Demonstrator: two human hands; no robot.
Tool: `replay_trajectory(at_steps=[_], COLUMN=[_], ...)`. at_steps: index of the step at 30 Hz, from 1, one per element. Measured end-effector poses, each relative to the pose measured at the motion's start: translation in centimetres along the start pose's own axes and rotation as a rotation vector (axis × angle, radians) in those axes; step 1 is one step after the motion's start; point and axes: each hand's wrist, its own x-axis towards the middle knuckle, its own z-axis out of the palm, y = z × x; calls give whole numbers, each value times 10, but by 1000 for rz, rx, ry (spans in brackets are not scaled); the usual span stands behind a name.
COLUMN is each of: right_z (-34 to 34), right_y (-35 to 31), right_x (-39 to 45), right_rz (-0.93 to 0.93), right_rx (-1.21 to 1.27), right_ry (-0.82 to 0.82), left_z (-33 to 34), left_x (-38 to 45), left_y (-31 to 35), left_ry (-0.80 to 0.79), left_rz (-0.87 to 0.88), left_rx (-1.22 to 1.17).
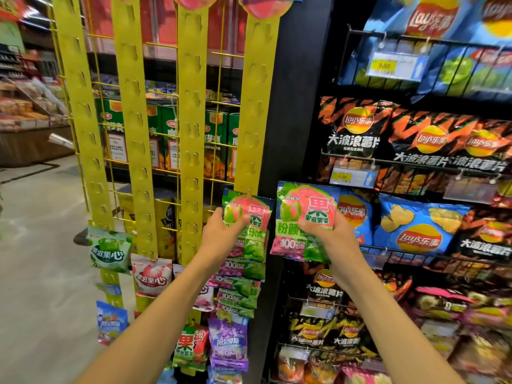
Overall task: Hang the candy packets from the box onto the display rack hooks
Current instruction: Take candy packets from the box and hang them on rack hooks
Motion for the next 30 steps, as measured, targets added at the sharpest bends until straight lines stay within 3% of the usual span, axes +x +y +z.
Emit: replay_trajectory(at_steps=[17,23,30], right_z=[37,54,67], right_y=[-27,-34,-37], right_x=[24,29,35], right_rz=[-36,-77,-85], right_rx=[16,5,-13], right_ry=[-1,-16,-12], left_z=[-20,-39,-78], left_x=[-17,-12,5], left_y=[-20,-58,-58], left_ry=[208,97,173], left_rz=[208,198,551], left_rx=[277,373,907])
